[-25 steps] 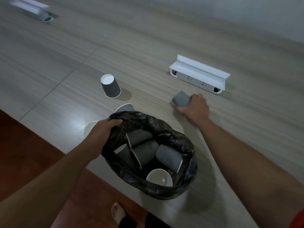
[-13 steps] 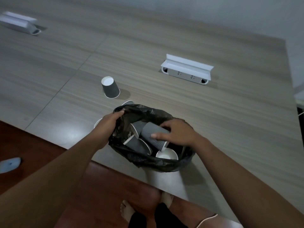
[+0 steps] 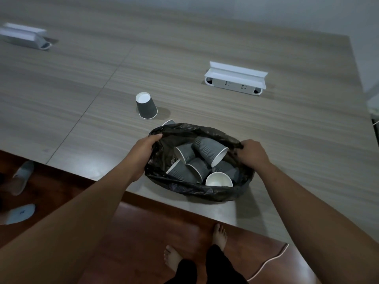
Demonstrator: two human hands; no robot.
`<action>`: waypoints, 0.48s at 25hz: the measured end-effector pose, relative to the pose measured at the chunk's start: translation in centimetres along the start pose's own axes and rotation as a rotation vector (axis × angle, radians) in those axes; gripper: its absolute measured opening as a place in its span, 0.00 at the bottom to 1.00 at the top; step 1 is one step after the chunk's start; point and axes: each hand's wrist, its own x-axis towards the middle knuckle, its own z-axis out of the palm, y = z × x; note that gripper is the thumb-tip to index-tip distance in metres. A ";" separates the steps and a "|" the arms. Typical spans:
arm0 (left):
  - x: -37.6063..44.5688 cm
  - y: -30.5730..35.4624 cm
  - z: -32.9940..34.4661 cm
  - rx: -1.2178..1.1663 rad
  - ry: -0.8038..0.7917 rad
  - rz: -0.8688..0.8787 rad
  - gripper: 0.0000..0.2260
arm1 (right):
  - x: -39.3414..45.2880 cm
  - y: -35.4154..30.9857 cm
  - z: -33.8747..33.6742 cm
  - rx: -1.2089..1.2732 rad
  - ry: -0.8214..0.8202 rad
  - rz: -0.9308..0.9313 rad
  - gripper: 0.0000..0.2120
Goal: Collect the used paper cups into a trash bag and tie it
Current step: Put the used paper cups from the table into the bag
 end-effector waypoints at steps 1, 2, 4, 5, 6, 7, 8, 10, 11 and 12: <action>-0.1 -0.1 -0.3 0.001 0.000 -0.008 0.14 | -0.2 0.0 -0.3 0.036 0.094 0.021 0.10; -0.2 -0.2 -0.7 0.011 -0.006 -0.027 0.14 | -0.2 -0.1 -0.8 0.066 0.165 0.046 0.09; -0.9 -1.0 -1.8 0.085 -0.018 -0.084 0.14 | -0.2 -0.6 -2.5 0.070 0.173 0.074 0.07; -1.3 -1.6 -2.3 0.120 -0.021 -0.113 0.14 | -0.1 -0.8 -3.4 0.058 0.133 0.073 0.07; -1.6 -2.1 -2.7 0.131 -0.017 -0.138 0.14 | -0.1 -1.3 -4.2 0.036 0.104 0.053 0.06; -1.8 -2.5 -3.1 0.125 -0.002 -0.152 0.14 | 0.0 -1.9 -4.9 0.015 0.093 0.021 0.06; -1.9 -2.9 -3.3 0.109 0.024 -0.159 0.15 | 0.2 -2.5 -5.3 -0.002 0.076 -0.014 0.07; -2.3 -3.1 -3.7 0.088 0.056 -0.169 0.14 | 0.6 -4.1 -5.7 0.043 -0.082 -0.053 0.11; -2.3 -3.1 -3.8 0.094 0.063 -0.166 0.13 | 0.7 -4.8 -5.9 0.091 -0.228 -0.044 0.15; -2.4 -2.9 -4.0 0.097 0.076 -0.161 0.12 | 0.8 -5.7 -6.1 0.118 -0.378 -0.022 0.19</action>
